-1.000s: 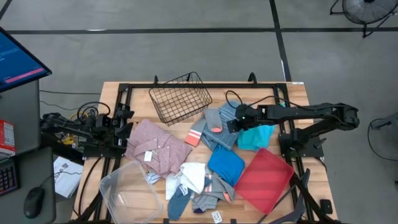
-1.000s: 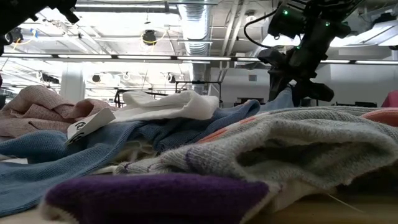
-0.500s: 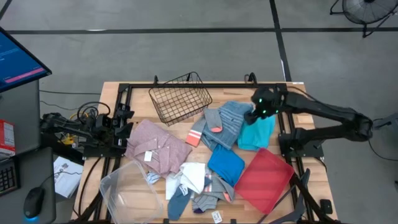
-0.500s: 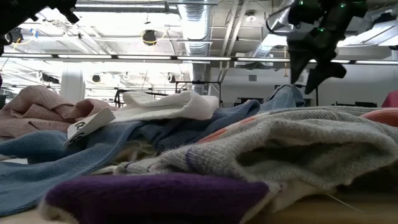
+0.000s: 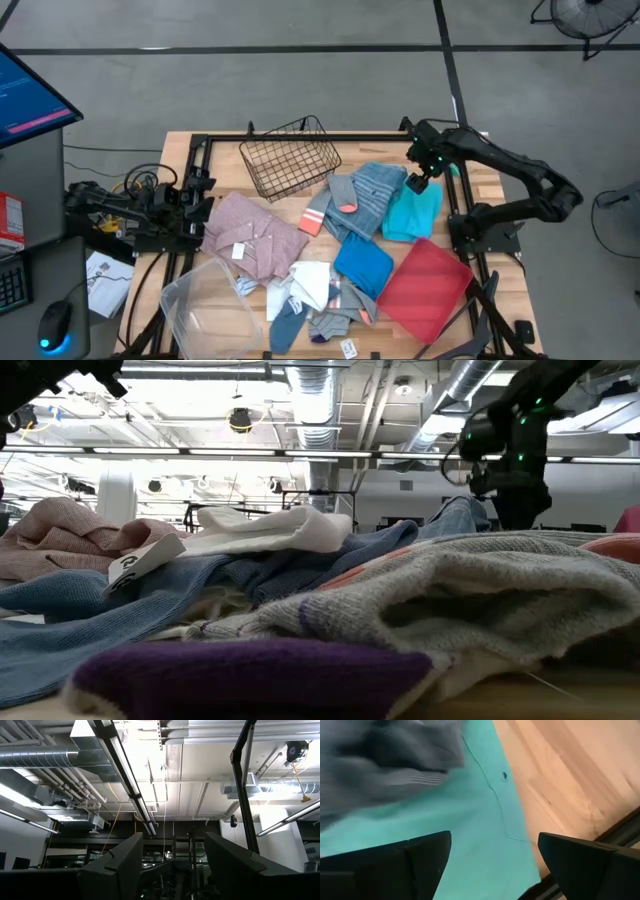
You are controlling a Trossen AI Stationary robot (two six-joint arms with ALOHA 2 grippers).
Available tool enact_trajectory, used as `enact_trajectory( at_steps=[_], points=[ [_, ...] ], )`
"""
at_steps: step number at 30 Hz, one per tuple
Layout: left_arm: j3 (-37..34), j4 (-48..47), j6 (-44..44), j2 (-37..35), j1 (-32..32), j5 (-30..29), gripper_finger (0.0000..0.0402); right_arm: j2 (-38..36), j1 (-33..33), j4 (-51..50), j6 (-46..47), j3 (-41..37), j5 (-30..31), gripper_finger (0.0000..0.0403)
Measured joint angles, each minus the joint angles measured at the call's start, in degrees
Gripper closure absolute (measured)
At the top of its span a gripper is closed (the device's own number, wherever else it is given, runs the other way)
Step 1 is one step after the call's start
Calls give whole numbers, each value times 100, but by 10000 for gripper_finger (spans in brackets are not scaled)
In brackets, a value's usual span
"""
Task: Pick & Place Cloths
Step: Put the light blue shorts into the transparent bin
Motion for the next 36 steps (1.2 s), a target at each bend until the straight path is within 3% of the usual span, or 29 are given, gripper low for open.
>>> enact_trajectory(
  at_steps=[8,18,22,26,30,31,36],
  points=[
    [1,0,0,0,0,0,204,774,-241,55,-368,0,348,106],
    [0,0,-1,1,0,0,204,1455,-252,544,-566,-559,-362,106],
    [0,0,-1,0,0,0,204,1711,-164,647,-404,-660,-320,117],
    [0,0,0,0,0,0,204,1840,-56,690,-377,-654,-273,200],
    [0,0,0,0,0,0,204,1843,-80,711,-158,-660,-429,354],
    [0,0,0,0,0,0,204,1825,-117,709,-100,-660,-436,372],
    [1,0,0,0,0,0,204,1549,-184,686,230,-649,-424,374]
  ],
)
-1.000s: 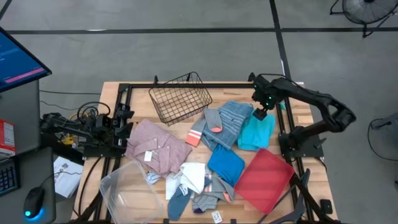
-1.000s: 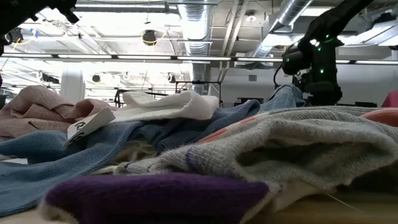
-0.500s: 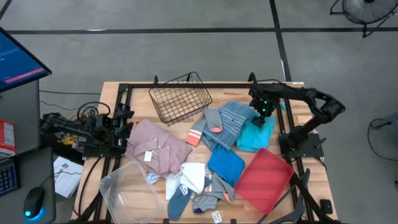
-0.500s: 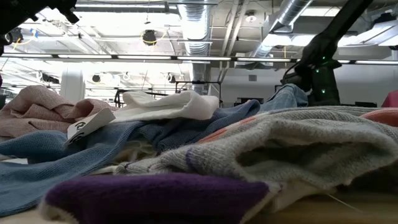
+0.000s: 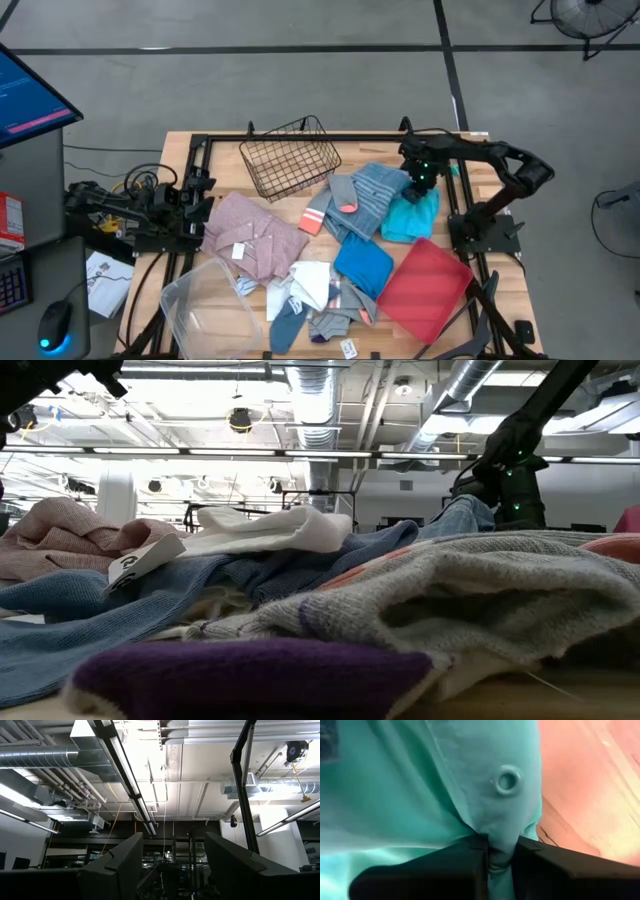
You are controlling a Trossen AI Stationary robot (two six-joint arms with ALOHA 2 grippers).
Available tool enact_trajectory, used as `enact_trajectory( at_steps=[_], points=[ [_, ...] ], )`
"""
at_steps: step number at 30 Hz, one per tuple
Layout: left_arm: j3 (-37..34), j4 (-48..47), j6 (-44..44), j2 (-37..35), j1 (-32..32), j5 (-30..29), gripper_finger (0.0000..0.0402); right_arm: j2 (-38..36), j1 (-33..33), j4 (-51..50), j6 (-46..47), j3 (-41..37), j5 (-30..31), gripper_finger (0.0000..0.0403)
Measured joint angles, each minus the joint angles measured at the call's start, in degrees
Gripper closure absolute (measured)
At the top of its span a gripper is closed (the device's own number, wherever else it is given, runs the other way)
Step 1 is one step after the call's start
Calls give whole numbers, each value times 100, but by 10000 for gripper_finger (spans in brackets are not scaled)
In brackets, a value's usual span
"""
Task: Pick & Place Cloths
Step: Put the light blue shorts into the transparent bin
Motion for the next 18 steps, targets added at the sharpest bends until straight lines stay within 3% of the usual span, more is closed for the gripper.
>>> enact_trajectory(
  at_steps=[9,18],
  points=[
    [-1,-2,0,2,0,0,204,-1261,-23,-554,545,254,307,374],
    [-1,-1,0,2,0,0,204,-2329,62,-945,1273,413,1017,374]
  ],
)
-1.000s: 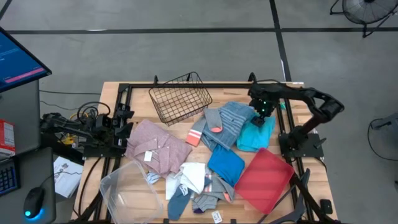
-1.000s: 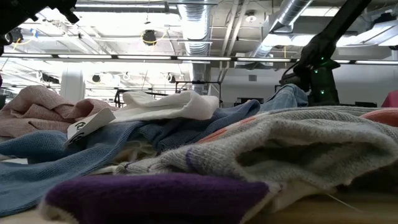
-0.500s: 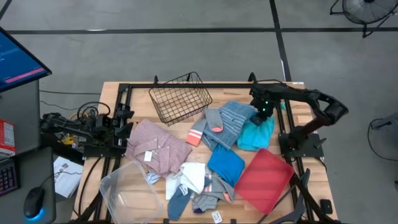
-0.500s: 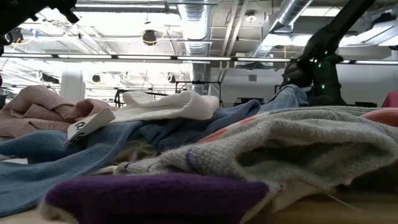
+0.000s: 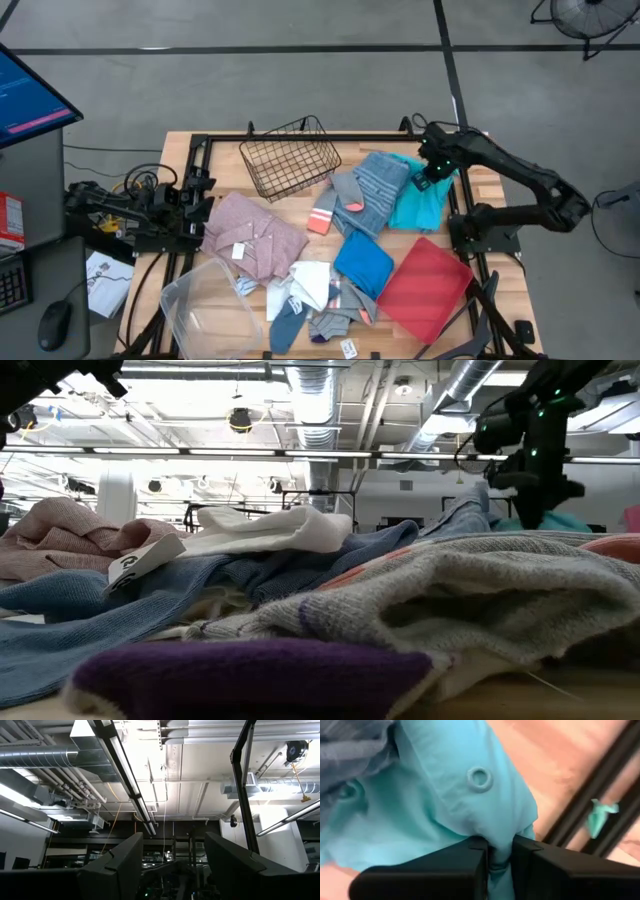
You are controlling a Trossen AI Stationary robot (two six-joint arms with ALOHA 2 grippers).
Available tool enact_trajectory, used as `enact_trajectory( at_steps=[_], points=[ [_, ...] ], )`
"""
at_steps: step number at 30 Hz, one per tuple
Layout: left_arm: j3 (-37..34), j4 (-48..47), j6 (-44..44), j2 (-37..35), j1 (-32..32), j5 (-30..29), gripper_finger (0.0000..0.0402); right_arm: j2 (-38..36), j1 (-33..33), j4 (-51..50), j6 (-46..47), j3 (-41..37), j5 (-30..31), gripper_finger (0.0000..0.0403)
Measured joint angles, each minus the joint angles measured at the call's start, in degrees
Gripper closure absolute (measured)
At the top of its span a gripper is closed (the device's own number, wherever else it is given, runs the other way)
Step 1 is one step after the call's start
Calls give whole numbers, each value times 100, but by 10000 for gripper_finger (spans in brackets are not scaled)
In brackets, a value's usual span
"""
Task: Pick & Place Cloths
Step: Put the light blue shorts into the transparent bin
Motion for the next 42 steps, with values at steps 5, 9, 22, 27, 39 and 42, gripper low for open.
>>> enact_trajectory(
  at_steps=[5,9,22,27,39,42],
  points=[
    [0,1,0,0,0,0,204,-329,-8,-106,338,189,298,374],
    [-1,1,0,0,0,0,204,-494,-11,-175,565,367,753,374],
    [-1,1,0,-1,0,0,204,-519,-7,-194,685,1403,1018,374],
    [-1,1,0,0,0,0,204,-534,143,-494,667,2013,1017,374],
    [-1,1,-1,-1,0,-1,204,-534,1810,-934,1362,3398,1003,374],
    [0,0,0,-1,0,0,204,-536,2343,-731,1671,3659,1006,374]
  ],
)
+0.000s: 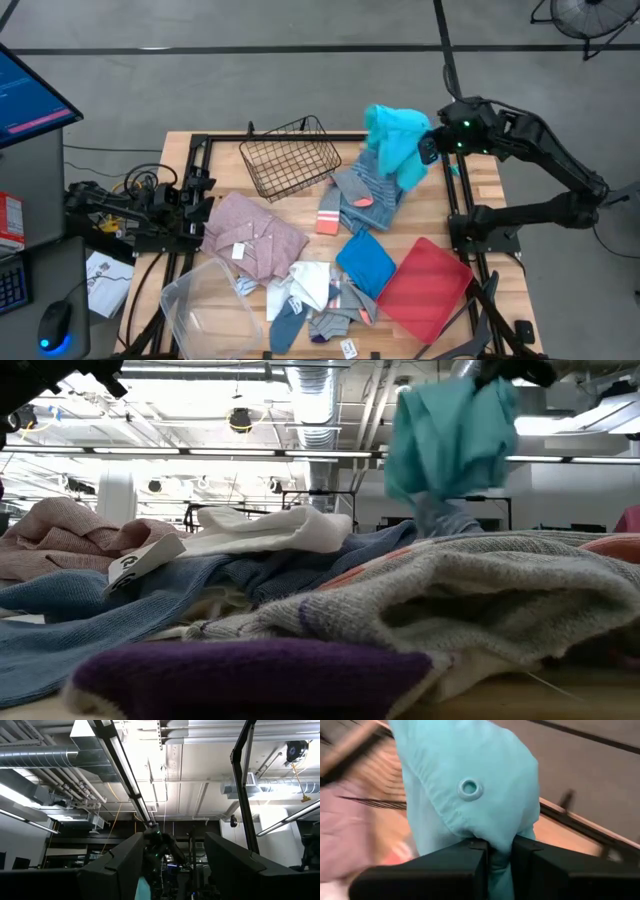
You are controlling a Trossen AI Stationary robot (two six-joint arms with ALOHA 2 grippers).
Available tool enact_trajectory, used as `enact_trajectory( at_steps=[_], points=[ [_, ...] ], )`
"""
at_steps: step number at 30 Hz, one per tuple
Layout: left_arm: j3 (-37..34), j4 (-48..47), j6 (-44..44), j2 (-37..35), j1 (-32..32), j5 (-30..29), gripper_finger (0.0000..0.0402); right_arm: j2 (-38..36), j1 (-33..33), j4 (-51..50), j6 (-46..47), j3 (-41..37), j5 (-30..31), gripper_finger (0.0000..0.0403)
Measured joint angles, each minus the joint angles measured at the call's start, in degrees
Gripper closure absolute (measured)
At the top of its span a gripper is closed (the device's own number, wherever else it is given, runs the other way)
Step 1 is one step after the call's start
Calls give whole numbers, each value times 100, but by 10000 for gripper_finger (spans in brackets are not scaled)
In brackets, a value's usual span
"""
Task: Pick & Place Cloths
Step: Put the light blue shorts into the transparent bin
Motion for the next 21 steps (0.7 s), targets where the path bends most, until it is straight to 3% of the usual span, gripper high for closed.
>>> enact_trajectory(
  at_steps=[10,21],
  points=[
    [-1,1,0,1,0,0,204,333,1741,1213,332,50,-13,374],
    [1,0,0,1,0,0,204,964,2726,2104,214,48,-11,374]
  ],
)
